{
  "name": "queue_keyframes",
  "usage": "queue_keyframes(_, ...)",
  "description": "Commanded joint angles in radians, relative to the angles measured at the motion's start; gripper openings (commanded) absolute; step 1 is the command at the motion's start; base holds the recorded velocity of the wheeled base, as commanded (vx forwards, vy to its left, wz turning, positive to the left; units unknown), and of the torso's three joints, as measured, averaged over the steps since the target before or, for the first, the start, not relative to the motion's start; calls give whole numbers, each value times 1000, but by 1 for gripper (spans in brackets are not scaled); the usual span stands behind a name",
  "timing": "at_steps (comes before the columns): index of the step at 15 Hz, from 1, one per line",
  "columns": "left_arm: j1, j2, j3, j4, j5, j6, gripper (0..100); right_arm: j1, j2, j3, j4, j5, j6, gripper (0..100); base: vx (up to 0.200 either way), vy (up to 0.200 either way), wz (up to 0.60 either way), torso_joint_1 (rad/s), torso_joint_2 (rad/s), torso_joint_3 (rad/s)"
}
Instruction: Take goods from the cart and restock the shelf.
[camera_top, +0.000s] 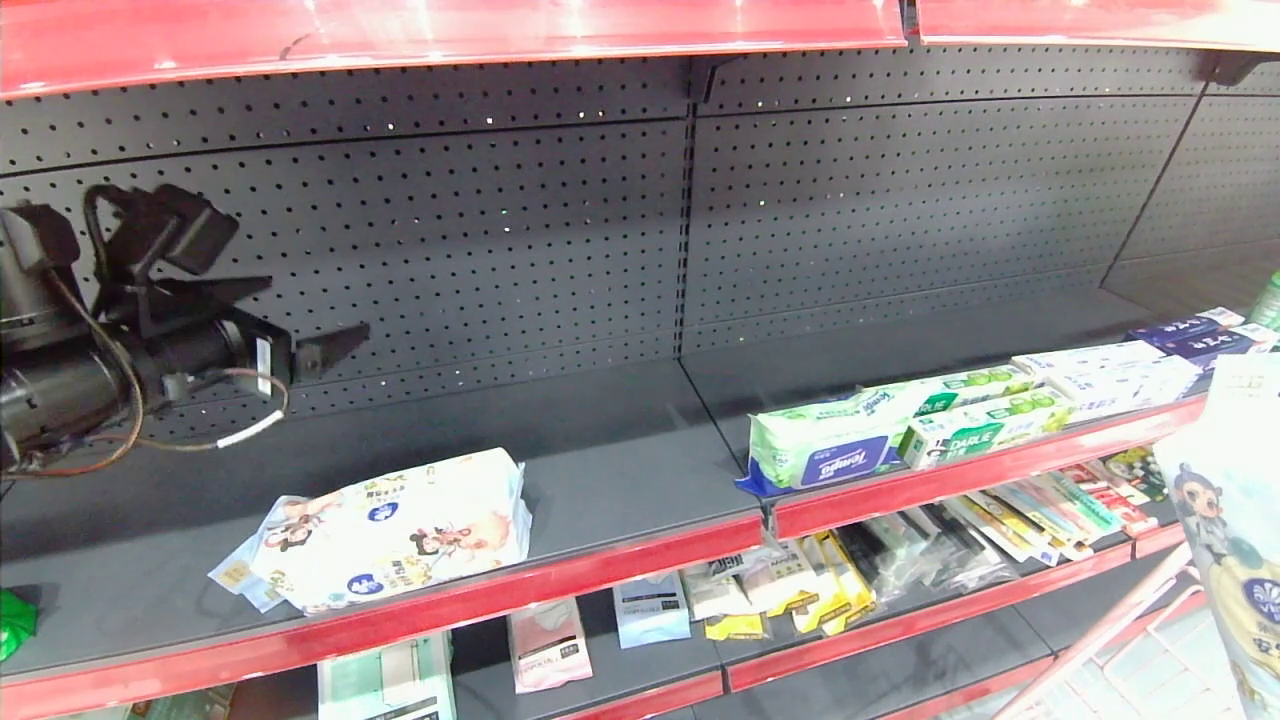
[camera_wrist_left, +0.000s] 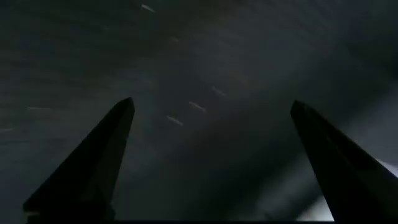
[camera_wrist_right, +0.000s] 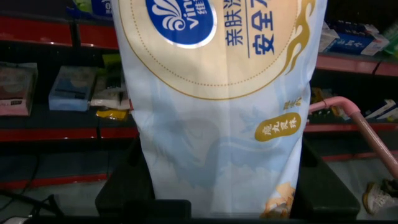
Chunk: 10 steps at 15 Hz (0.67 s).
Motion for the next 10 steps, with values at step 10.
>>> queue_keyframes(10, -29, -989, 501, 450, 165, -268, 100, 1, 692, -297, -146, 63, -10, 0, 0, 0, 0, 0, 0, 0)
